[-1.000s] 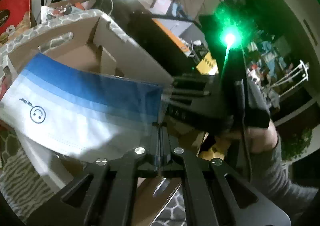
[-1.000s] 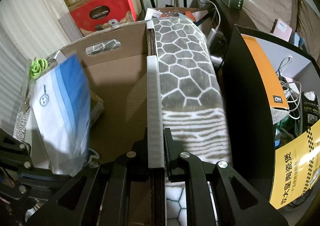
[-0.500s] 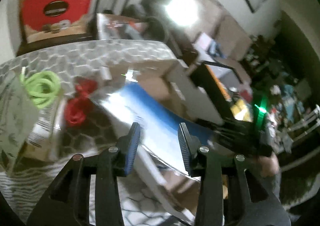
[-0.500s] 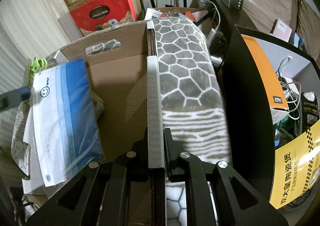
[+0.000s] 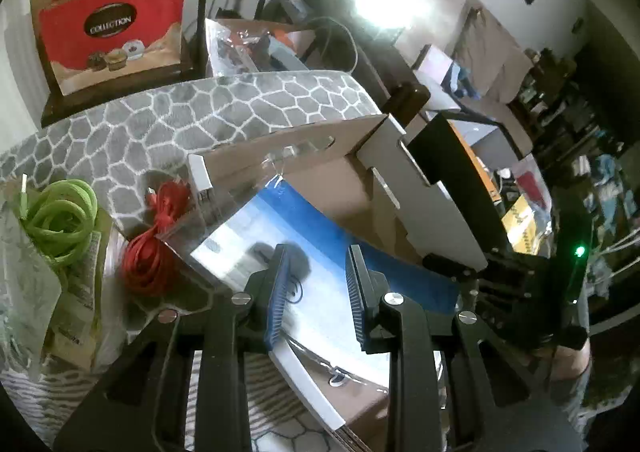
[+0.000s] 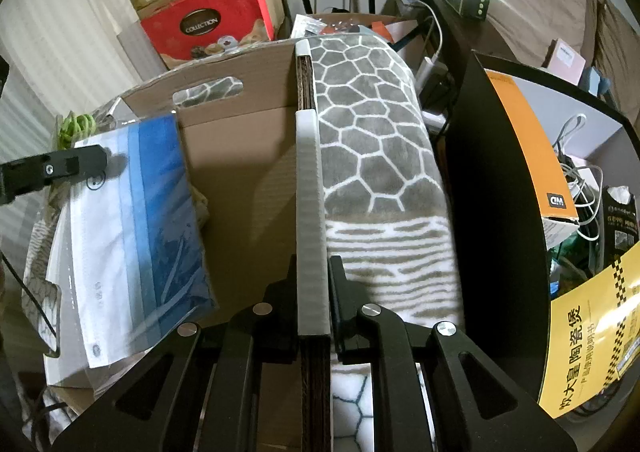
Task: Organize objects
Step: 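Lower the mask into the box, open the left tool and push it down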
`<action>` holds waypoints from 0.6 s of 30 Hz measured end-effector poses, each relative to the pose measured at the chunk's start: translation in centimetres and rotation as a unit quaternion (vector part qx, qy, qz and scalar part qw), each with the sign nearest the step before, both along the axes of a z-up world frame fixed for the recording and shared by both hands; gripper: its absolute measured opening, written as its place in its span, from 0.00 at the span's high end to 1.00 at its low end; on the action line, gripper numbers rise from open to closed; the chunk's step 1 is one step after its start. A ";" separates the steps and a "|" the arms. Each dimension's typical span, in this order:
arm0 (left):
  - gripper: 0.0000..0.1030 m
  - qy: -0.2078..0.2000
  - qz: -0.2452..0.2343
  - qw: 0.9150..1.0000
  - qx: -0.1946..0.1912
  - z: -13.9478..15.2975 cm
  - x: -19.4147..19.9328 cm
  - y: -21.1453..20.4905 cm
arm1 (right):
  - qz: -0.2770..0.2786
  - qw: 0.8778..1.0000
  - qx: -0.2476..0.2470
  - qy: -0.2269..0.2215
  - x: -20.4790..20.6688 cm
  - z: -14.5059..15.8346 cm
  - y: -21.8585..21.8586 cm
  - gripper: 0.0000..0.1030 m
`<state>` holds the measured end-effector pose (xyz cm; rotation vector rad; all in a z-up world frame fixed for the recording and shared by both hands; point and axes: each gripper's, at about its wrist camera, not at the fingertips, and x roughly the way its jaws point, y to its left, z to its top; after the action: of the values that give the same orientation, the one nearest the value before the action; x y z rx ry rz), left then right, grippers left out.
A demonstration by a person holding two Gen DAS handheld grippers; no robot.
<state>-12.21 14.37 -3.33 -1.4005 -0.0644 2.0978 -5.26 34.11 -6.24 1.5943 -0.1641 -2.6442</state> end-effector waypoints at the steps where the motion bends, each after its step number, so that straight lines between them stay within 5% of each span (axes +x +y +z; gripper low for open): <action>1: 0.76 0.004 -0.002 1.000 0.002 0.3 0.3 -0.2 | 0.000 1.000 0.001 0.000 0.0 0.0 -0.1 0.89; 7: 0.49 0.046 0.054 0.997 0.020 2.7 1.4 -3.8 | 0.002 1.000 0.001 0.001 0.0 -0.1 -0.2 0.89; 18: 0.49 -0.017 0.097 0.995 -0.008 -0.6 -2.1 -4.7 | 0.003 1.000 0.003 0.000 0.0 -0.1 -0.2 0.89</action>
<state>-14.31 9.71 -3.88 -1.4919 -0.2054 2.2346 -5.25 33.93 -6.35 1.5943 -0.1513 -2.6431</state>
